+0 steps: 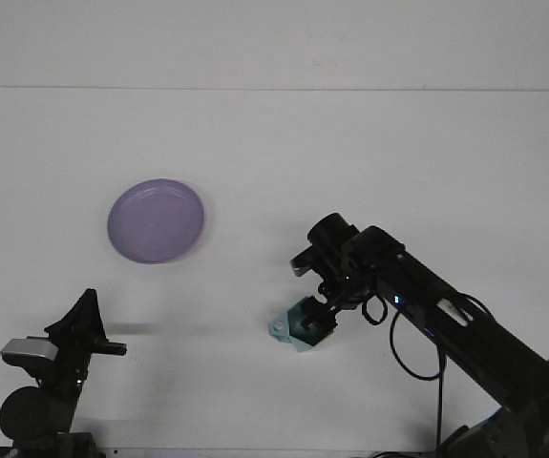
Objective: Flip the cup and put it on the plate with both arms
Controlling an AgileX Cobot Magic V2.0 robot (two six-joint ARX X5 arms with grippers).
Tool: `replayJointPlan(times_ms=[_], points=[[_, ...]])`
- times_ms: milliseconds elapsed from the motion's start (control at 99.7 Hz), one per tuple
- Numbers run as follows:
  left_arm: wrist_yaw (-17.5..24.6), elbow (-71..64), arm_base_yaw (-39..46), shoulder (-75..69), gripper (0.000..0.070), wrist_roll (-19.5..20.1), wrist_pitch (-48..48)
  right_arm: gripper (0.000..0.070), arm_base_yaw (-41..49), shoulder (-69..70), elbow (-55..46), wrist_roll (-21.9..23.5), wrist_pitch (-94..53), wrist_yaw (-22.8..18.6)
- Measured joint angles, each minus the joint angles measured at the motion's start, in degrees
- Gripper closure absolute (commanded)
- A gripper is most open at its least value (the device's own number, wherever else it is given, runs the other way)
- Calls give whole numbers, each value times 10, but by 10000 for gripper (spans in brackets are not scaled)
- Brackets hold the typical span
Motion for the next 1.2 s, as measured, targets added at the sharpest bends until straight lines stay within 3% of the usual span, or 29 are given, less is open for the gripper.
replayJointPlan(times_ms=[211,331,471,592,782,1003,1053,1163,1203], points=[[96,61,0,45,687,-51,-16,284,-33,-145,6,-6,36,-1],[146,129,-2,111,687,-58,-51,285,-58,-243,-16,-7,109,2],[202,230,-23,216,687,-57,-79,285,-89,-368,-94,-6,203,37],[217,320,-70,316,687,-32,-122,285,-111,-472,-187,-6,266,53],[217,443,-172,468,687,42,-227,285,-132,-630,-334,-6,324,61],[217,554,-292,631,681,105,-333,285,-137,-760,-424,1,330,77],[217,582,-317,667,643,117,-353,286,-137,-772,-433,4,328,78],[216,649,-357,745,390,139,-405,285,-137,-775,-434,12,332,78],[213,674,-369,772,340,145,-423,285,-137,-775,-434,14,332,78]])
